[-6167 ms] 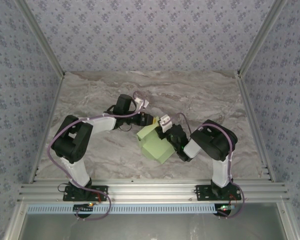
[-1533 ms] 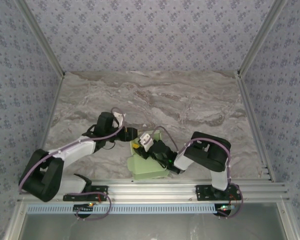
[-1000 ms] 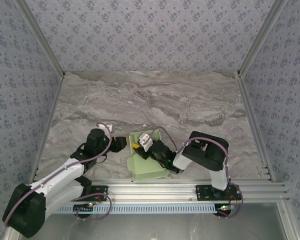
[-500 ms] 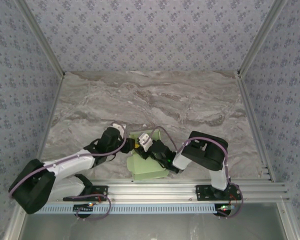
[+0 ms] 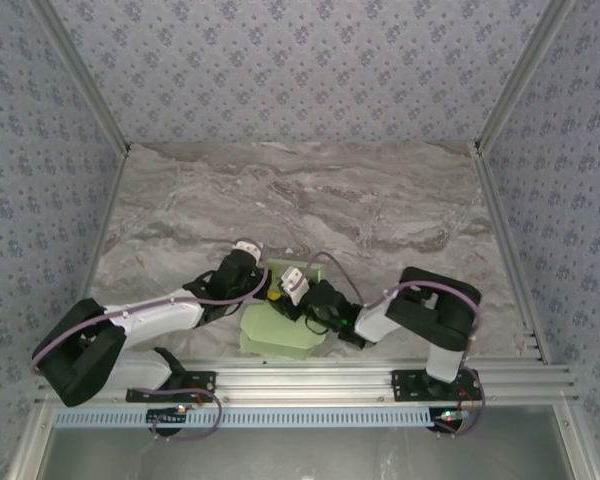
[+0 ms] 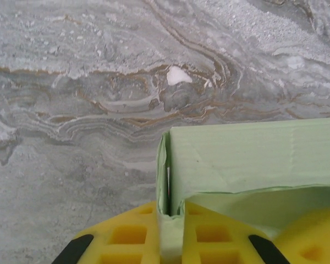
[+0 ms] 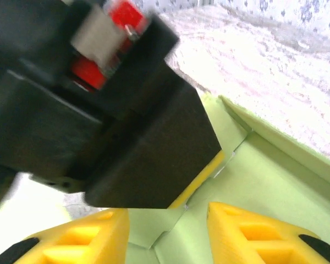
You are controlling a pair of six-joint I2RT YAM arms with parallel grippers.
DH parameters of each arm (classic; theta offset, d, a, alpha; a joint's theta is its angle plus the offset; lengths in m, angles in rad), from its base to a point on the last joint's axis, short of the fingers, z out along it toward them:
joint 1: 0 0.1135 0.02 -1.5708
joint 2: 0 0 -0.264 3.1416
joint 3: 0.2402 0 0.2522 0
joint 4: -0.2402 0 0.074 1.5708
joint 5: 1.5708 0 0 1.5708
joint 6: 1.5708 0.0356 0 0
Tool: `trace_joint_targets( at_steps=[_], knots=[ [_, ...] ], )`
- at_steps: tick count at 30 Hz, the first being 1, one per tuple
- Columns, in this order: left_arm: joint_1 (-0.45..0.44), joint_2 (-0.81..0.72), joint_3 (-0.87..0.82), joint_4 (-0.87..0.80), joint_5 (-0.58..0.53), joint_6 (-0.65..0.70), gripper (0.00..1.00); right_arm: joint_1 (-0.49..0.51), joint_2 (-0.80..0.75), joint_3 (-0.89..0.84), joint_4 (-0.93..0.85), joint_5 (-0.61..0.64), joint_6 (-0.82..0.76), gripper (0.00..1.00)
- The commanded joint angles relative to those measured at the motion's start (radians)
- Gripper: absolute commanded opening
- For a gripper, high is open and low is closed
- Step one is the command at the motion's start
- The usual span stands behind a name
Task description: Fold the paper box
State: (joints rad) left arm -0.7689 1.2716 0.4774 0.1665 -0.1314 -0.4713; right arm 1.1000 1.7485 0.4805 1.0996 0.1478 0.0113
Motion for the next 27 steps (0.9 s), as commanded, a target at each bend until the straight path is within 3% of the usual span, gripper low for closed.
trace_joint_targets(
  at_steps=[1, 6, 11, 14, 18, 19, 23, 25, 27],
  knots=[
    [-0.006, -0.008, 0.029, -0.032, -0.035, 0.081, 0.11, 0.000, -0.158, -0.026, -0.060, -0.109, -0.019, 0.43],
    [-0.003, -0.020, 0.038, 0.005, -0.022, 0.238, 0.07, -0.010, -0.404, -0.062, -0.228, -0.283, -0.049, 0.44],
    [0.039, 0.002, 0.105, -0.059, 0.048, 0.376, 0.05, -0.089, -0.658, -0.087, -0.436, -0.310, -0.006, 0.46],
    [0.053, 0.008, 0.131, -0.061, 0.108, 0.468, 0.05, -0.194, -0.796, -0.074, -0.618, -0.280, 0.091, 0.51],
    [0.059, 0.010, 0.129, 0.022, 0.261, 0.646, 0.05, -0.440, -0.887, 0.027, -1.010, -0.169, 0.425, 0.69],
    [0.059, 0.015, 0.133, 0.033, 0.284, 0.682, 0.04, -0.509, -0.882, 0.053, -1.084, -0.208, 0.497, 0.72],
    [0.062, 0.077, 0.217, -0.054, 0.402, 0.869, 0.04, -0.776, -0.739, 0.163, -1.242, -0.580, 0.610, 0.71],
    [0.060, 0.121, 0.267, -0.103, 0.443, 0.959, 0.03, -0.831, -0.621, 0.229, -1.280, -0.772, 0.610, 0.71],
    [0.060, 0.165, 0.303, -0.119, 0.463, 1.025, 0.02, -0.829, -0.511, 0.286, -1.317, -0.885, 0.599, 0.71]
  ],
)
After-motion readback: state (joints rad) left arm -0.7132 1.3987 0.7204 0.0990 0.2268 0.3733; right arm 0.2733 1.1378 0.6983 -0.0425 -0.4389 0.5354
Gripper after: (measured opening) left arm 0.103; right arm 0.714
